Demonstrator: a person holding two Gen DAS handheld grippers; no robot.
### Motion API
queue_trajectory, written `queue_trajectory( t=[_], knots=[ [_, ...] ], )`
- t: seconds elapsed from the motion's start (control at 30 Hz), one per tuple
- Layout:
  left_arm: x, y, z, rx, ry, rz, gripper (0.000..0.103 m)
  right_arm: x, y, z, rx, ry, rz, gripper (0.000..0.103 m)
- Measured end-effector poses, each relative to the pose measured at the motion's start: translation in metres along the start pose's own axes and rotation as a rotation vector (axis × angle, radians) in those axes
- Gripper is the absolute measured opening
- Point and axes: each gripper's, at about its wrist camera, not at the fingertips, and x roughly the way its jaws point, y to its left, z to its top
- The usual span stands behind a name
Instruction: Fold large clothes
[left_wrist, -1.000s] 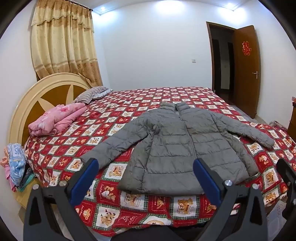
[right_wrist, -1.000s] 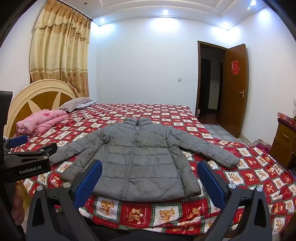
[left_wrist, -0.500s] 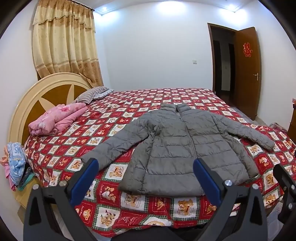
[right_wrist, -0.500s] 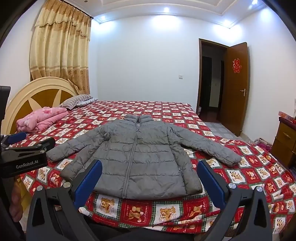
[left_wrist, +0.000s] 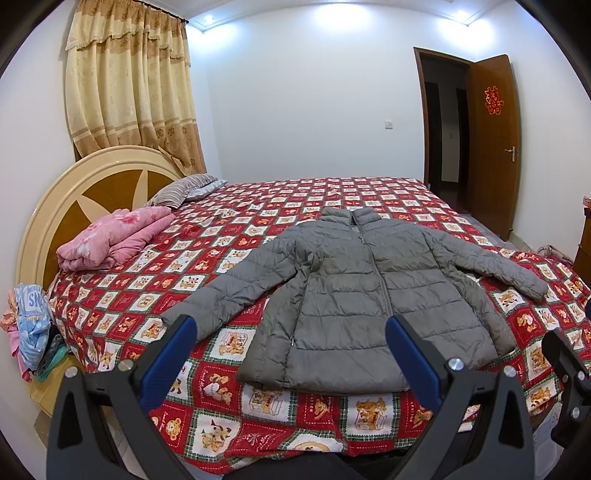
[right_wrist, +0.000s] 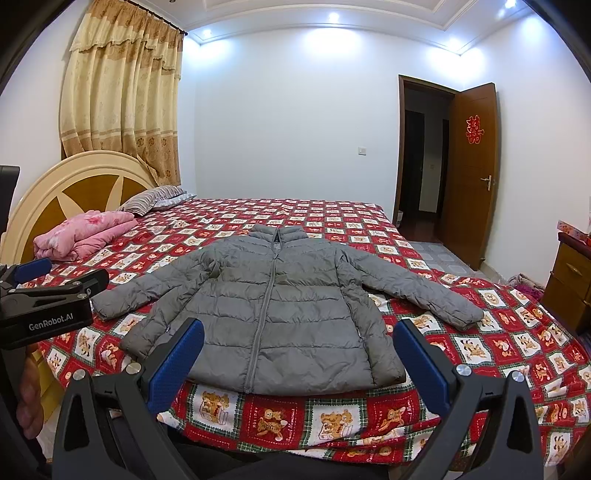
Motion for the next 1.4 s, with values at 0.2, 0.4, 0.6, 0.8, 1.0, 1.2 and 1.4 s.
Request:
queue_trajectory(
  t=[0.2,0.4,0.6,0.8,1.0,1.2,1.4],
  knots=[
    [-0.0003,0.0004,0.0024,-0.003,0.001,0.001,0.103,0.0003,0.0005,-0.0009,0.0,0.002,0.004,0.102],
    [0.0001,0.0001,0.0044,-0.003,0.0,-0.001,0.103,0.002,0.002,-0.0033,-0.002,0.009,0.008,0.102],
    [0.0,-0.0002,0.0058,-0.002,-0.002,-0.003,0.103,0.0047,0.0019,-0.0029,-0.004,0.014,0.014,0.102],
    [-0.0001,0.0001,0.0071,-0.002,-0.004,-0.003,0.103,0.0056,0.0038,-0.0046,-0.008,0.021,0.021,0.102],
    [-0.0004,-0.0004,0.0068,-0.001,-0.005,-0.002,0.103,0.0054,0.0042,-0.0046,-0.008,0.021,0.022,0.102],
    [-0.0009,0.0,0.0062,-0.001,-0.005,-0.003,0.103,0.0056,0.0034,-0.0043,-0.006,0.021,0.023,0.102],
    [-0.0008,0.0001,0.0066,-0.001,-0.007,-0.002,0.103,0.0056,0.0035,-0.0042,-0.007,0.021,0.024,0.102]
  ],
)
